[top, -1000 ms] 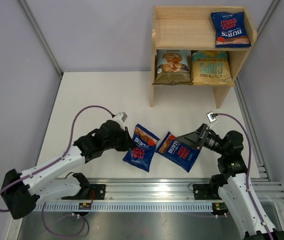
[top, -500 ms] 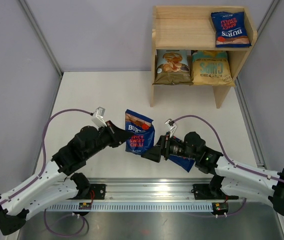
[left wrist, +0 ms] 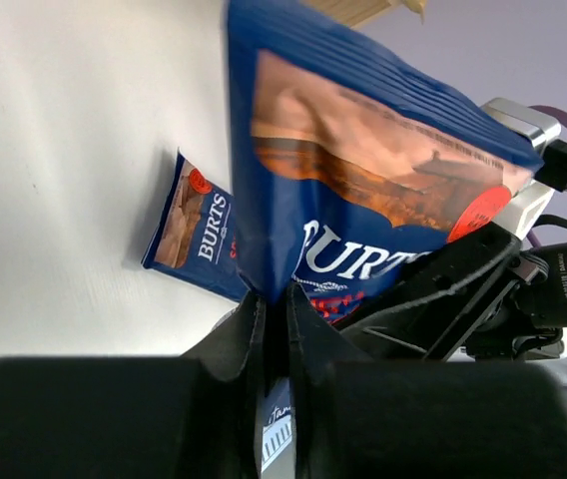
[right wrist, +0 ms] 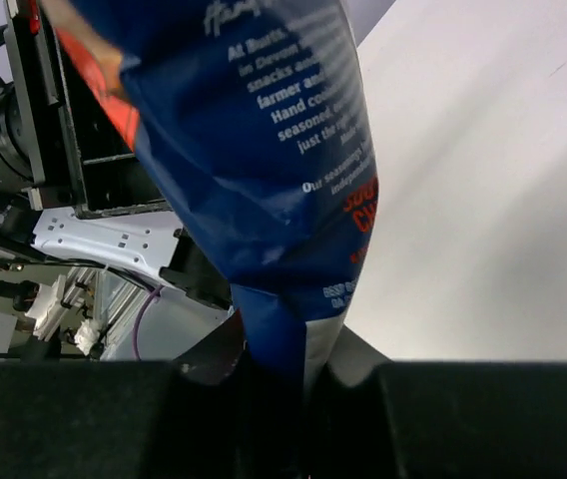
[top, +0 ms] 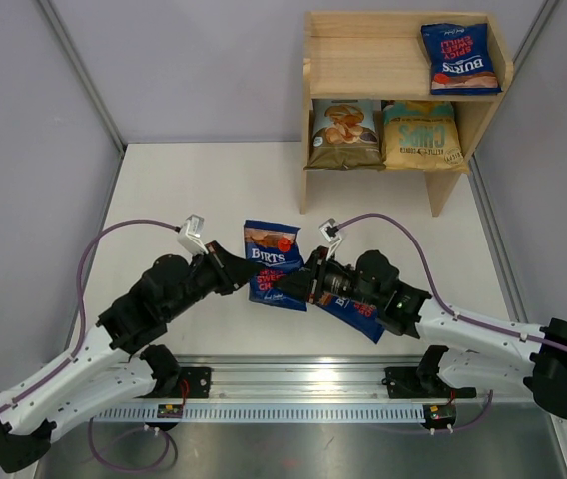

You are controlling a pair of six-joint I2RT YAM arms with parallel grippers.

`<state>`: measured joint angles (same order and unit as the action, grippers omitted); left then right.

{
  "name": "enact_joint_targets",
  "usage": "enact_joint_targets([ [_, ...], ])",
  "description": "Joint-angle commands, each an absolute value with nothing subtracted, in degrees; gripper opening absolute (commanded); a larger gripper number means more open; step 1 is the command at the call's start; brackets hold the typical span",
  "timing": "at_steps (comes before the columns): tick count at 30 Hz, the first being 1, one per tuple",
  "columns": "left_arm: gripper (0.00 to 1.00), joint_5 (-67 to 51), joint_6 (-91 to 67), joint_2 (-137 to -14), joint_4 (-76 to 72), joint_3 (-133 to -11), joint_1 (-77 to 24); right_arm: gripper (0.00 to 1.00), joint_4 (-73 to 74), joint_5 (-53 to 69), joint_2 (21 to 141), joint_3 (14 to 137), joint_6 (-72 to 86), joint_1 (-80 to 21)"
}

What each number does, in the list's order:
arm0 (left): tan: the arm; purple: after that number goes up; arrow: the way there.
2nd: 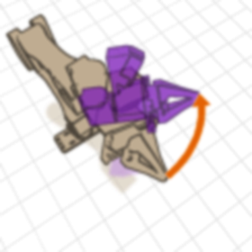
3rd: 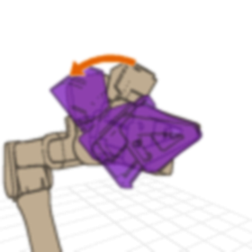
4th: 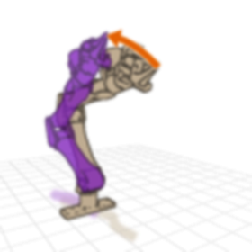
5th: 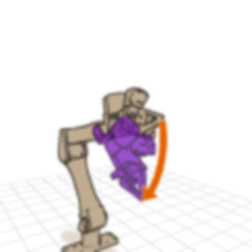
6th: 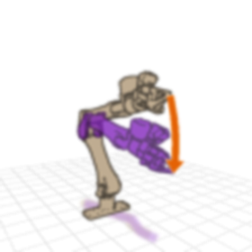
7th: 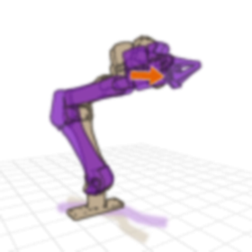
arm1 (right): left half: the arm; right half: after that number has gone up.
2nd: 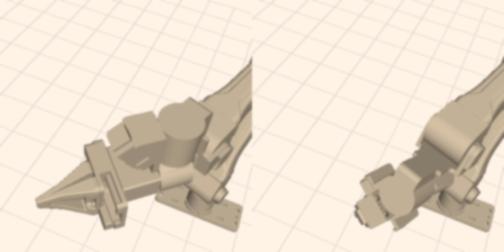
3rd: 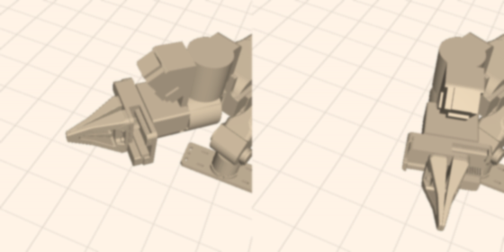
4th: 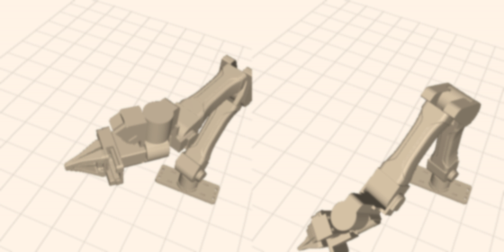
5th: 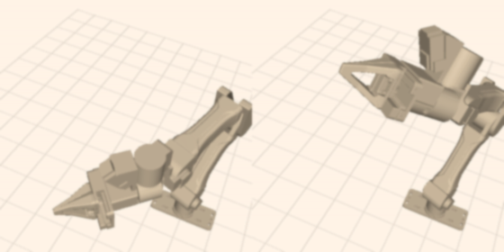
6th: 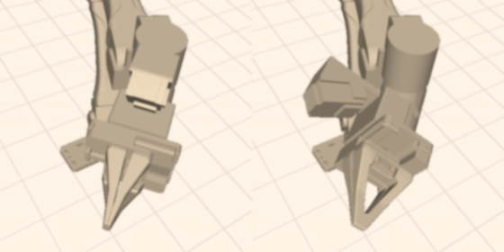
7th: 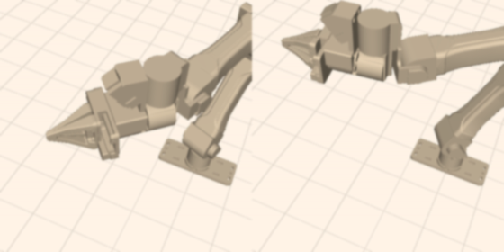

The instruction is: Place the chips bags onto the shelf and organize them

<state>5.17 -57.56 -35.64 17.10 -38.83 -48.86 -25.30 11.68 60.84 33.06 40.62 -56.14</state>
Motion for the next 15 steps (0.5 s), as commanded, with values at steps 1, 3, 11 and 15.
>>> enact_joint_targets([
  [1,0.16,4.8,-50.9,-34.2,15.5,-42.1,-49.2,0.19,-25.5,13.0,59.4,36.7,36.1,-56.4],
  [3,0.37,5.2,-44.3,-33.0,17.2,-43.6,-49.2,0.17,-24.9,17.6,56.4,36.4,34.2,-56.4],
  [11,0.95,-19.9,-31.1,-28.1,6.2,-41.5,-49.2,0.14,-17.8,37.6,48.9,39.6,31.5,-55.1],
  [15,0.99,-34.8,-32.5,-28.7,-5.5,-38.7,-49.2,0.15,-15.8,46.9,50.9,44.7,32.3,-55.1],
])
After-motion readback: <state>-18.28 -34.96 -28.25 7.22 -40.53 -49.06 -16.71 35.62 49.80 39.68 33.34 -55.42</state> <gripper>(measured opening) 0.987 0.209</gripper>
